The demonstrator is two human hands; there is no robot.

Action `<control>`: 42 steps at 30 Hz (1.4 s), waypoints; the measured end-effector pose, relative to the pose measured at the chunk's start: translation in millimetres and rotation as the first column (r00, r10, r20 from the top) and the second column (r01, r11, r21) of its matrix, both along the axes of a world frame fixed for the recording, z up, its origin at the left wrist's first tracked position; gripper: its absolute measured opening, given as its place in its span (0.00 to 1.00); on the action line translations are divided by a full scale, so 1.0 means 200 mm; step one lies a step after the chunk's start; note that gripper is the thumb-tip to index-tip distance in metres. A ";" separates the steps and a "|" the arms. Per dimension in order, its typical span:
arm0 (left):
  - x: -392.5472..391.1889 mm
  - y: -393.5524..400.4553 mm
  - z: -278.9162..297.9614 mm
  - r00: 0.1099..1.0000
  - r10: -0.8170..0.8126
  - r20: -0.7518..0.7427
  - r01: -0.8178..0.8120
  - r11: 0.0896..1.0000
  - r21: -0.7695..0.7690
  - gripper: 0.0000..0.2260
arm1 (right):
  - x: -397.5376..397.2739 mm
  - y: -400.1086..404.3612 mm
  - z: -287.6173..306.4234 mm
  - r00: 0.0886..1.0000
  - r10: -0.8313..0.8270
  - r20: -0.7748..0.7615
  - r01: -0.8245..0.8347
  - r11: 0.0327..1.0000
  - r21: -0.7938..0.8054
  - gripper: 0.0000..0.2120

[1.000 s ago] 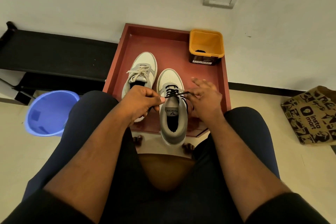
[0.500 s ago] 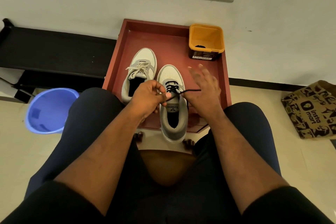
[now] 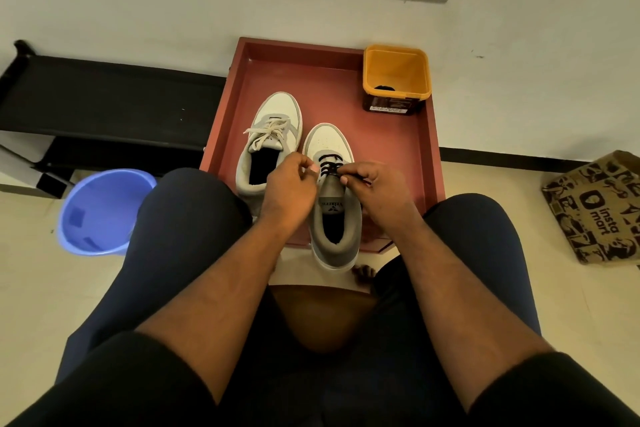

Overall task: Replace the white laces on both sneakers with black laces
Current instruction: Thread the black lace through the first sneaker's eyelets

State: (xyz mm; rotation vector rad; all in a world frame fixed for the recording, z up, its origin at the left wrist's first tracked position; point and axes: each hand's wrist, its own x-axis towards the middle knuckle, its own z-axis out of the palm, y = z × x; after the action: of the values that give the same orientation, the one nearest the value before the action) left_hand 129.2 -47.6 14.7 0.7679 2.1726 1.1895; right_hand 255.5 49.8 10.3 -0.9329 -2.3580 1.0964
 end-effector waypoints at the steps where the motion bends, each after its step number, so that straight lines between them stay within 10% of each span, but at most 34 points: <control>1: -0.01 -0.01 -0.01 0.999 -0.035 -0.020 0.034 0.998 -0.057 0.11 | 0.00 0.01 0.00 0.999 -0.024 0.021 0.023 0.999 0.027 0.09; 11: -0.03 0.01 -0.04 0.987 -0.114 0.117 0.121 0.991 -0.058 0.09 | -0.03 -0.03 0.01 0.929 -0.089 0.359 -0.043 0.937 0.346 0.10; 25: 0.00 0.02 -0.05 0.918 -0.075 0.391 0.080 0.997 0.001 0.13 | -0.06 -0.06 -0.02 0.895 -0.109 0.432 -0.091 0.905 0.416 0.11; 42: -0.06 0.05 -0.04 0.971 0.073 0.228 -0.069 0.997 -0.026 0.10 | -0.03 -0.02 -0.03 0.889 -0.058 0.453 -0.111 0.935 0.336 0.10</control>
State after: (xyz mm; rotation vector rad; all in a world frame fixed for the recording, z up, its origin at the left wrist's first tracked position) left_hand 117.0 -37.5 6.1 0.5209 2.0311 1.2274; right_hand 248.9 44.9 5.2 -1.1139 -2.8220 0.4509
